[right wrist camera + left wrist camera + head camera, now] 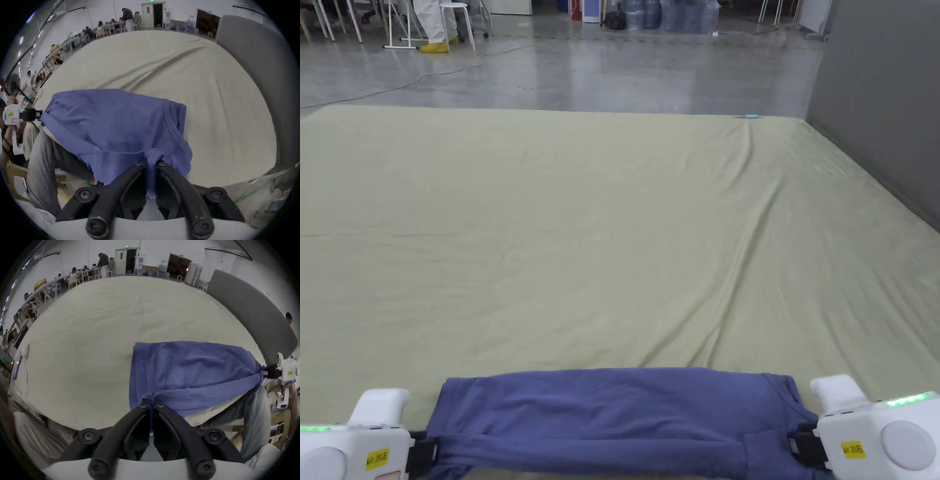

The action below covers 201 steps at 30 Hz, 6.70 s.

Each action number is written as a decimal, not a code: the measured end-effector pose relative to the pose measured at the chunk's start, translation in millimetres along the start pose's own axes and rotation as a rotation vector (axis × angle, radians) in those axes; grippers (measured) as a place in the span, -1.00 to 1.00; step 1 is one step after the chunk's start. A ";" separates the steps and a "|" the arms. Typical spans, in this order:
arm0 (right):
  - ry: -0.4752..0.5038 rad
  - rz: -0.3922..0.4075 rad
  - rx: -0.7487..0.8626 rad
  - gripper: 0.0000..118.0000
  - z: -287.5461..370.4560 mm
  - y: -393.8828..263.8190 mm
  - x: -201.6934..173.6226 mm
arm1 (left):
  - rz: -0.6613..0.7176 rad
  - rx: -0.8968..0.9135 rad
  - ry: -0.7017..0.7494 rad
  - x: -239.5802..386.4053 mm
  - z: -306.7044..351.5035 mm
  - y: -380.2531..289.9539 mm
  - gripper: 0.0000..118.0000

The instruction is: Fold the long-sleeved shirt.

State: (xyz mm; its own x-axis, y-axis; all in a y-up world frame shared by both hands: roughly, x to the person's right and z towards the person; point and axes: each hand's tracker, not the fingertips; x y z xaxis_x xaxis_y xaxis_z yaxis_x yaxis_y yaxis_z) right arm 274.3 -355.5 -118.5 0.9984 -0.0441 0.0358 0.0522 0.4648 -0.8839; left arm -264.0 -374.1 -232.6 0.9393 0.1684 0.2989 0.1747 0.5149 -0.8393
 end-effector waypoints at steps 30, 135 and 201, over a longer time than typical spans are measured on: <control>0.074 -0.033 0.275 -1.00 90.6 58.3 -59.5 | 0.357 0.078 -0.315 -39.6 20.4 34.5 0.97; 0.160 -0.075 0.178 -1.00 61.2 63.6 -65.9 | -0.098 -0.052 -0.473 258.0 -62.3 53.0 -1.00; 0.534 0.326 0.363 -1.00 -114.3 199.5 -541.1 | 0.402 0.192 -0.121 -381.9 43.1 62.3 0.23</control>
State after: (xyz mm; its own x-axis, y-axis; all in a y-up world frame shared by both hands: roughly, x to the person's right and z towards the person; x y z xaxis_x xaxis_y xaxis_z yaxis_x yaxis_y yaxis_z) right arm -258.0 -339.9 -367.5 0.8222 -0.2358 -0.5180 -0.1496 0.7885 -0.5965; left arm -624.5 -370.1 -379.5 0.8781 0.4776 0.0277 -0.2648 0.5335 -0.8033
